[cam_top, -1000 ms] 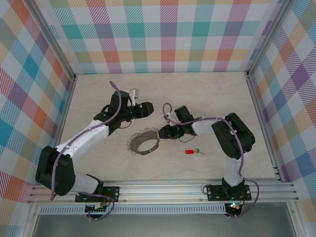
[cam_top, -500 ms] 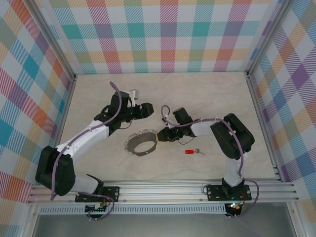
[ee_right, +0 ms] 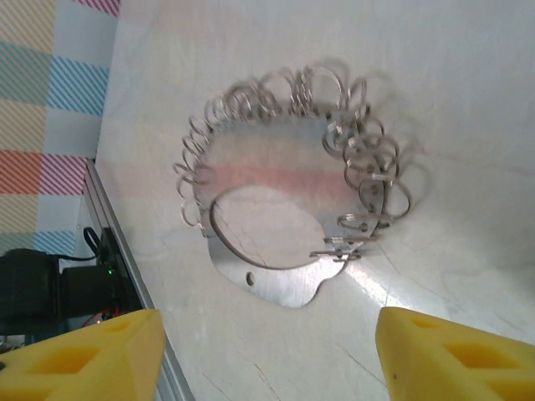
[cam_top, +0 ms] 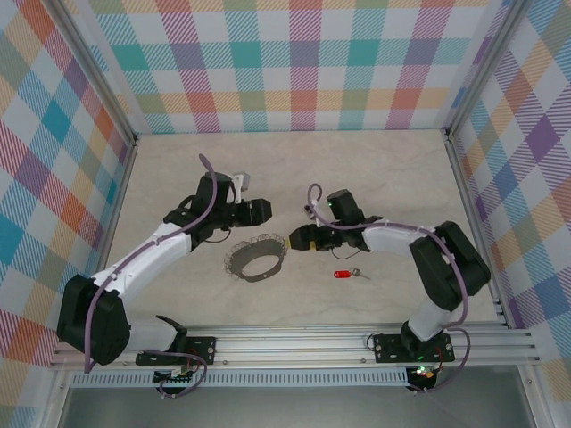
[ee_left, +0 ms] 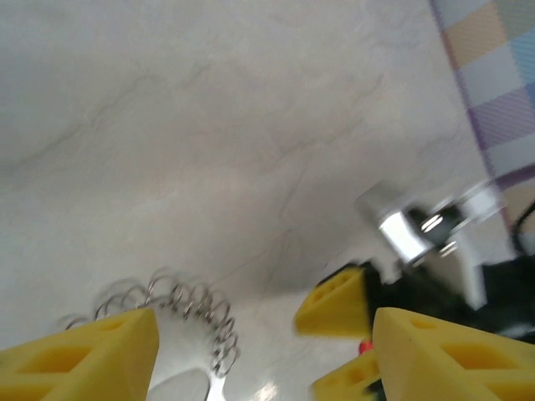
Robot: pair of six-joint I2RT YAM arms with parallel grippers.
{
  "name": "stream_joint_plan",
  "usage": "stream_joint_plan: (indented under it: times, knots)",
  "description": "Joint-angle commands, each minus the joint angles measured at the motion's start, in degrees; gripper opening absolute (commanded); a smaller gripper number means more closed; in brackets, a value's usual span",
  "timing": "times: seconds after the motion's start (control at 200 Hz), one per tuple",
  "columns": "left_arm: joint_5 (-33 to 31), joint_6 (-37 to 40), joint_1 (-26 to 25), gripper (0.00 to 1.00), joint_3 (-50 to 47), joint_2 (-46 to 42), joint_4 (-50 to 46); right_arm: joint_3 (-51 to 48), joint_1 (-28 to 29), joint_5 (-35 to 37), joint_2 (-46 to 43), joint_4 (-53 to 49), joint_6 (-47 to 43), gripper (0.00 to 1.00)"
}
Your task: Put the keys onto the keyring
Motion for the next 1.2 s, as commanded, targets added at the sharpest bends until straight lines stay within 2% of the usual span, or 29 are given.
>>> stream_joint_plan:
  times: [0.0,0.02,0.035,0.05,0.24,0.43,0.53,0.71,0.77,0.99,1.195]
  knots:
    - [-1.6,4.1,-3.1,0.64,-1.1,-1.5,-7.8,0.3,-0.4,2.7,-4.8,-4.3,0.3,0.83]
    - [-1.8,4.6,-3.7,0.62,-1.1,-1.3,-8.6,0.4,-0.6,3.5,-5.6,-5.4,0.3,0.87]
    - [-2.1,4.8,-4.1,0.60,-1.1,-1.1,-9.2,0.5,-0.5,4.1,-6.2,-6.3,0.4,0.96]
    - [-2.3,5.0,-4.5,0.58,-1.1,-1.0,-9.7,0.6,-0.5,4.8,-6.8,-7.2,0.4,1.00]
    - [-5.1,7.2,-9.3,0.45,-0.8,2.1,-13.1,-0.1,-1.7,13.3,-14.7,-14.7,3.1,1.00]
    - [-6.6,8.4,-12.6,0.45,0.6,6.8,-13.4,0.9,-1.8,30.5,-22.0,-27.1,10.7,1.00]
    - [-7.9,8.9,-14.0,0.49,1.5,9.6,-13.0,-1.2,-2.0,35.1,-27.0,-29.9,14.2,1.00]
    - [-10.0,9.2,-16.0,0.47,2.4,14.1,-10.3,-8.2,-2.0,33.7,-35.6,-25.7,16.7,1.00]
    - [-11.4,9.2,-16.5,0.42,2.6,15.3,-9.3,-9.2,-2.0,33.2,-37.0,-26.5,16.9,1.00]
    - [-14.0,9.4,-17.7,0.36,4.4,19.4,-7.4,-12.2,-2.0,28.9,-37.6,-26.3,15.8,1.00]
    - [-15.8,9.4,-18.2,0.34,6.7,22.6,-6.7,-16.5,-1.9,23.8,-38.0,-19.4,16.5,1.00]
